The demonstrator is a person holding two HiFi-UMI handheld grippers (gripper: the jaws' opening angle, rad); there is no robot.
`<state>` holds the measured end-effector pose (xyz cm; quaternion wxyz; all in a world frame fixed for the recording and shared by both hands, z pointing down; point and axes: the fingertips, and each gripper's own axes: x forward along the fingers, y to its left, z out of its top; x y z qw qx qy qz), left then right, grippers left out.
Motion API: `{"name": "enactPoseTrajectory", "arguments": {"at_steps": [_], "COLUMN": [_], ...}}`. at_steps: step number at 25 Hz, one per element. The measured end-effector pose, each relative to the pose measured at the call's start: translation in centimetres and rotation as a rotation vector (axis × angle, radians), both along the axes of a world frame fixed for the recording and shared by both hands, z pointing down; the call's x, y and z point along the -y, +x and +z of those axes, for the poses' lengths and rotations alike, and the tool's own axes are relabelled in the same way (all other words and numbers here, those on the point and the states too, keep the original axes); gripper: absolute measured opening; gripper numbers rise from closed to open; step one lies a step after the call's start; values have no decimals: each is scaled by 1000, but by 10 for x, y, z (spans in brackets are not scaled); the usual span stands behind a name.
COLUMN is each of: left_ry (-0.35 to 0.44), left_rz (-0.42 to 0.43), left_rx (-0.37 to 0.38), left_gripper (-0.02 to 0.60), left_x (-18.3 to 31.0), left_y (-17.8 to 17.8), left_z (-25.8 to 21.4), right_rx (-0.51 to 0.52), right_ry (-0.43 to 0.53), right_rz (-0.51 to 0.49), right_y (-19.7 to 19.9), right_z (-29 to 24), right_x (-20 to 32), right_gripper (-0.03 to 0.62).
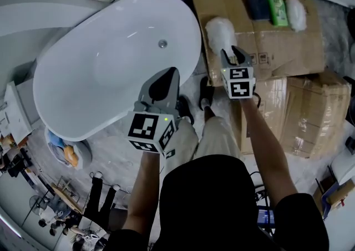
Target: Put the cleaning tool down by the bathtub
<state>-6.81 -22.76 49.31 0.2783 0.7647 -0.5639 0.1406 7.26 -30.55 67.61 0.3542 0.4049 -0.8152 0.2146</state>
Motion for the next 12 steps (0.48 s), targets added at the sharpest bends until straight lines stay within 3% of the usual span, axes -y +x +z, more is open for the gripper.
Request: {"name": "enactPoseTrajectory", "arguments": {"at_steps": [12], "left_ry": [41], "left_rz": [59], "left_rx": [2], "left_gripper": [-2], "left_x": [-66], "left_y": [-1], "left_z": [-22], "right_rx": [16], "right_ry": [56], "right_rz": [55], "right_y": [0], "right_z": [-44], "right_x": [-73], "right_gripper": [124]}}
